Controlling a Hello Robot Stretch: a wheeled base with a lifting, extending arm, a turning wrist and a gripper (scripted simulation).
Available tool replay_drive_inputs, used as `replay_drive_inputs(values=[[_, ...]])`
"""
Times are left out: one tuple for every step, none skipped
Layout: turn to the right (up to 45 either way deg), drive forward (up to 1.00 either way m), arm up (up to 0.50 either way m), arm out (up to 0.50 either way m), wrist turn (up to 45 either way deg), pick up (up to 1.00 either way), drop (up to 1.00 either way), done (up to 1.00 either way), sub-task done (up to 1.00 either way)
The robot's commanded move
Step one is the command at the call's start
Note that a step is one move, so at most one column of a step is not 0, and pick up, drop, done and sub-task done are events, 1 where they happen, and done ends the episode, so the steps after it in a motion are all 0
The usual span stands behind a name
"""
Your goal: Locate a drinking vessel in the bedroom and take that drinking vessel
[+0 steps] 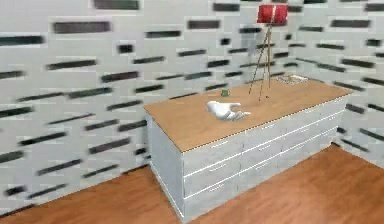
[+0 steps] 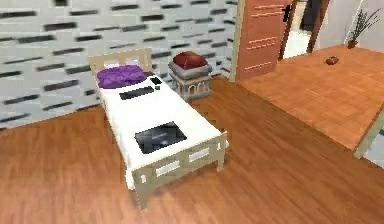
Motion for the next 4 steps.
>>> replay_drive_inputs(values=[[30.0,0.00,0.00,0.00,0.0,0.00,0.00,0.00,0.00],[0.0,0.05,0.00,0.00,0.0,0.00,0.00,0.00,0.00],[-3.0,0.00,0.00,0.00,0.0,0.00,0.00,0.00,0.00],[0.0,0.70,0.00,0.00,0.0,0.00,0.00,0.00,0.00]])
